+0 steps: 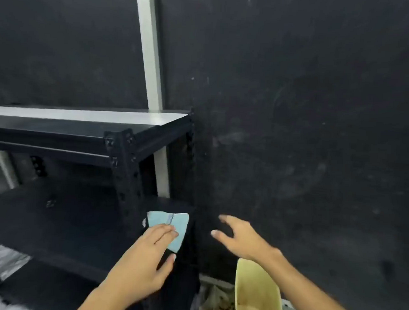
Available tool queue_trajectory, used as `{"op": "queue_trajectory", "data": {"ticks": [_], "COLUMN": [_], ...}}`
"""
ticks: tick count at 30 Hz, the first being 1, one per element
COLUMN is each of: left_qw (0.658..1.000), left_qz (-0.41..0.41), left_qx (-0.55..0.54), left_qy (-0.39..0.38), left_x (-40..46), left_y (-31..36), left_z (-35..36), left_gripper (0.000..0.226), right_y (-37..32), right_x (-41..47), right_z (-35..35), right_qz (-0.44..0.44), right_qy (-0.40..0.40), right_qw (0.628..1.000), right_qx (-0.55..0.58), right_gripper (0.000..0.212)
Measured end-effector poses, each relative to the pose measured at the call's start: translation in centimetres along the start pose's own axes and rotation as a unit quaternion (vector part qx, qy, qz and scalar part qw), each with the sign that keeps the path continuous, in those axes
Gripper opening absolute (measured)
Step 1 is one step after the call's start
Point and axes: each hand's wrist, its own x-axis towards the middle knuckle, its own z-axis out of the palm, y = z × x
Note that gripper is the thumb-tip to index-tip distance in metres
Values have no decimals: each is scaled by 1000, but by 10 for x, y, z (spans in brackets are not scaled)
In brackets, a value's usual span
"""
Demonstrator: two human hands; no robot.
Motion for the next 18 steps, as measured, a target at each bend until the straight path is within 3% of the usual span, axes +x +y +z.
{"op": "queue_trajectory", "data": {"ticks": [3, 7, 12, 18], "left_qw": [985, 949, 932, 923], "left_qz": [52, 32, -6, -31], "left_qx": [-28, -10, 38, 63], "left_qy": [163, 314, 362, 379], "left_x": [-8, -1, 30, 46], "left_y": [-20, -27, -35, -39], "left_z": [15, 25, 34, 49], "left_gripper": [41, 63, 106, 119], "right_y": [-13, -25, -36, -26], "right_x": [42, 102, 145, 151], "right_z": [68, 137, 171, 175], "right_qz": [-46, -97, -139, -171], "right_qy": [-60, -50, -43, -111], "right_qw": [997, 993, 985, 972], "right_qx": [-9, -47, -96, -119], "right_gripper": [71, 70, 77, 85]}}
